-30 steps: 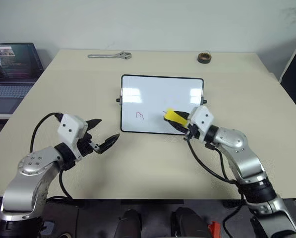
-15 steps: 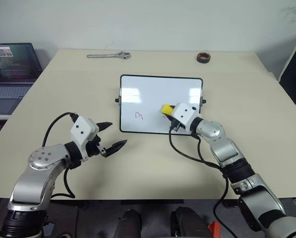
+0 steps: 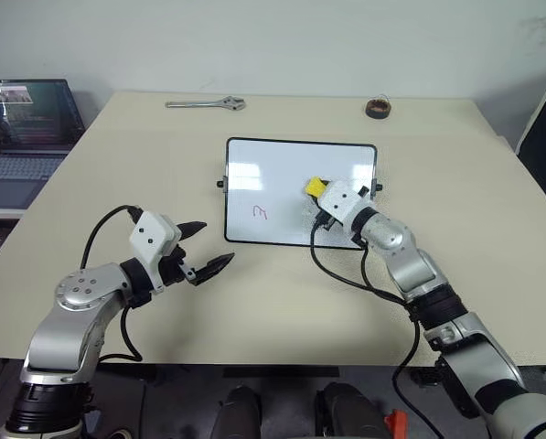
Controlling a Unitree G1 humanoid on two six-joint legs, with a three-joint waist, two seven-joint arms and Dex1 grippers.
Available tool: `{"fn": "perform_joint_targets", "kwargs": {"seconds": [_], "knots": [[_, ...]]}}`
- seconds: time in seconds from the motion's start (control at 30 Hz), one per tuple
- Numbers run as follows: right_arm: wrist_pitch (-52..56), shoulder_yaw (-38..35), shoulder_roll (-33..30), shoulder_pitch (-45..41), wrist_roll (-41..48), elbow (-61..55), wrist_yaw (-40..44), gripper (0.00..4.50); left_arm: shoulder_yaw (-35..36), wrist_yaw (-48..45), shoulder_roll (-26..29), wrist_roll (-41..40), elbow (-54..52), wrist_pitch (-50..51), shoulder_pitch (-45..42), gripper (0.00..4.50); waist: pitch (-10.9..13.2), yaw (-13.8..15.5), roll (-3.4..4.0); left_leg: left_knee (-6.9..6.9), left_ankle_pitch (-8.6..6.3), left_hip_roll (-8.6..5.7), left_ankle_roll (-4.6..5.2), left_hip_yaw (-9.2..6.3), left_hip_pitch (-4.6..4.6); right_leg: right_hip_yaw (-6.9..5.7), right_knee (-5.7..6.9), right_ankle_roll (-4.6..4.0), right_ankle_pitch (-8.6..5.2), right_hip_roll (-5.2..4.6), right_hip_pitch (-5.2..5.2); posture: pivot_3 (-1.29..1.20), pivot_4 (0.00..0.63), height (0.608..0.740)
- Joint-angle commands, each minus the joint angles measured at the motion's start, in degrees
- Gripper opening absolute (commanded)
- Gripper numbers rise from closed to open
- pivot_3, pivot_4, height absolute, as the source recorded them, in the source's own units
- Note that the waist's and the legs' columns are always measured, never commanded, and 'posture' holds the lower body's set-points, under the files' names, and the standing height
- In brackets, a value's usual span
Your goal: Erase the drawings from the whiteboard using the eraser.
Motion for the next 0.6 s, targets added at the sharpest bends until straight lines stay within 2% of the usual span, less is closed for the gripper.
{"fn": "perform_joint_targets", "kwargs": {"seconds": [0.03, 0.17, 0.3, 0.37, 0.6], "knots": [[1.74, 3.08, -1.74, 2.89, -0.86, -0.01, 6.33, 1.16, 1.69, 0.70, 0.04, -1.36, -2.63, 0.22, -0.88, 4.50, -0.03, 0.00, -0.03, 0.00, 0.00, 0.00, 0.00, 0.00, 0.01, 0.00, 0.00, 0.00, 0.00, 0.00, 0.01, 0.00, 0.150, 0.740], [3.76, 4.17, -2.60, 5.32, -0.48, -2.78, 10.62, 1.16, 1.53, 1.32, -0.09, -1.88, -3.46, 1.12, -1.20, 4.50, -0.03, 0.00, -0.03, -0.01, 0.00, 0.02, 0.00, 0.00, 0.05, 0.00, 0.00, 0.00, 0.00, 0.00, 0.03, 0.00, 0.150, 0.740], [5.62, -0.82, -2.24, 4.16, -2.36, -0.83, 0.50, 1.15, 1.34, 1.52, -0.05, -3.06, -4.86, 2.58, -1.63, 4.50, -0.02, 0.00, -0.03, 0.01, 0.00, 0.01, 0.00, -0.01, 0.08, -0.01, 0.01, 0.00, 0.00, 0.00, 0.07, 0.00, 0.150, 0.740], [5.53, -1.73, -2.90, 4.06, -2.09, -0.69, -0.90, 1.15, 1.24, 1.49, 0.14, -3.44, -5.40, 3.39, -1.72, 4.50, -0.02, 0.19, -0.03, 0.02, 0.01, 0.00, 0.00, -0.02, 0.09, -0.01, 0.02, 0.00, 0.00, 0.00, 0.08, 0.00, 0.150, 0.740], [6.94, 1.26, -3.60, 5.99, -1.40, -3.47, 4.34, 1.15, 0.74, 1.83, 0.11, -4.01, -7.02, 5.46, -2.28, 4.50, -0.06, 0.70, -0.09, 0.03, 0.01, -0.01, 0.01, -0.03, 0.20, -0.01, -0.02, 0.04, -0.01, 0.00, 0.21, 0.00, 0.150, 0.740]]}}
